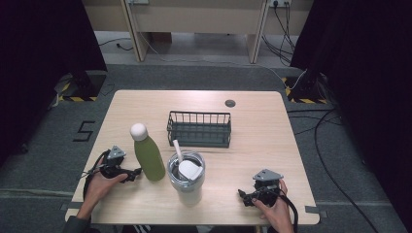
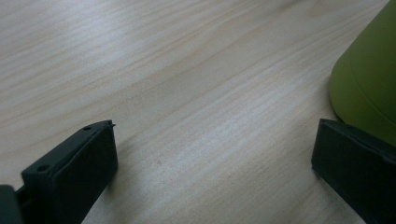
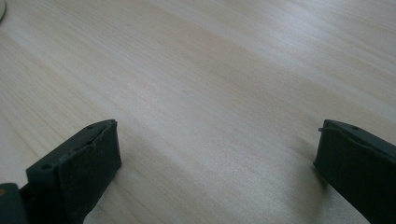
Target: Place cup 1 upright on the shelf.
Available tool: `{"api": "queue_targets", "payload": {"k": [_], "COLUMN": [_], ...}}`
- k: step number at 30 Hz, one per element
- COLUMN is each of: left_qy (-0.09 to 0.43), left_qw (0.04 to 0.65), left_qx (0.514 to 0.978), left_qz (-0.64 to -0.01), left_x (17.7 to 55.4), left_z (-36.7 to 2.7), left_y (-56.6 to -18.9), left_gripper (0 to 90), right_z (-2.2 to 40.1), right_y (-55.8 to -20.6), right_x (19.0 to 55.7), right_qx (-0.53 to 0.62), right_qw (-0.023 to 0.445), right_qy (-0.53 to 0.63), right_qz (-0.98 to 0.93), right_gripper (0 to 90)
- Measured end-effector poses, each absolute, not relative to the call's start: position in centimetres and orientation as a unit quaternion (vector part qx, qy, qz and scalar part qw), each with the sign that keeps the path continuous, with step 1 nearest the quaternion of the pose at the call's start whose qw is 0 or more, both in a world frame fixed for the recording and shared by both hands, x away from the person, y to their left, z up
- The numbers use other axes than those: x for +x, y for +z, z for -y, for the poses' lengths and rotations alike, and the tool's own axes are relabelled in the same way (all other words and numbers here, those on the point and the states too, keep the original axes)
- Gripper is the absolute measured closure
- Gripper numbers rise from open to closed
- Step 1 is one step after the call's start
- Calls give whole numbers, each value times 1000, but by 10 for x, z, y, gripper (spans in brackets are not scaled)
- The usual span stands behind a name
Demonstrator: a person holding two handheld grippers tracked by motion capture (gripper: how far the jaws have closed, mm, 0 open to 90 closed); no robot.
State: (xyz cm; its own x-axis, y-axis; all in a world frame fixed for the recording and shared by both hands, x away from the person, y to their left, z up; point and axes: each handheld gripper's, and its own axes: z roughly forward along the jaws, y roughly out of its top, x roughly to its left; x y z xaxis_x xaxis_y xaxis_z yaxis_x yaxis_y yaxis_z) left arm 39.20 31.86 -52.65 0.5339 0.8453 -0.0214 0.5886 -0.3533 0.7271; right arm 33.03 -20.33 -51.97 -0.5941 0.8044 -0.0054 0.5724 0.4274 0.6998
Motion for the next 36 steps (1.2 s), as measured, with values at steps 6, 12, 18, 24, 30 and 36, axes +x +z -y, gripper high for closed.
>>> {"api": "queue_targets", "payload": {"k": [6,12,18,24,30,36], "left_qy": [183,183,183,183,183,183], "left_qw": [352,352,352,352,352,352], "left_qx": [802,802,802,802,802,802], "left_qz": [-447,-447,-447,-447,-447,-447], "left_x": [392,392,392,392,392,392], "left_z": [-319,-319,-319,-319,-319,-319], "left_y": [-527,-527,-527,-527,-527,-527], "left_gripper": [0,0,0,0,0,0], "right_z": [204,204,203,196,186,173], "right_y": [-518,-510,-503,-496,-490,-486], "right_x": [329,326,322,316,311,305], "right_qx": [407,394,382,360,339,312], "right_qw": [167,172,181,188,188,178], "right_qy": [344,371,405,432,453,477], "right_qz": [-830,-823,-811,-805,-803,-802], "right_gripper": [109,171,148,152,154,157]}}
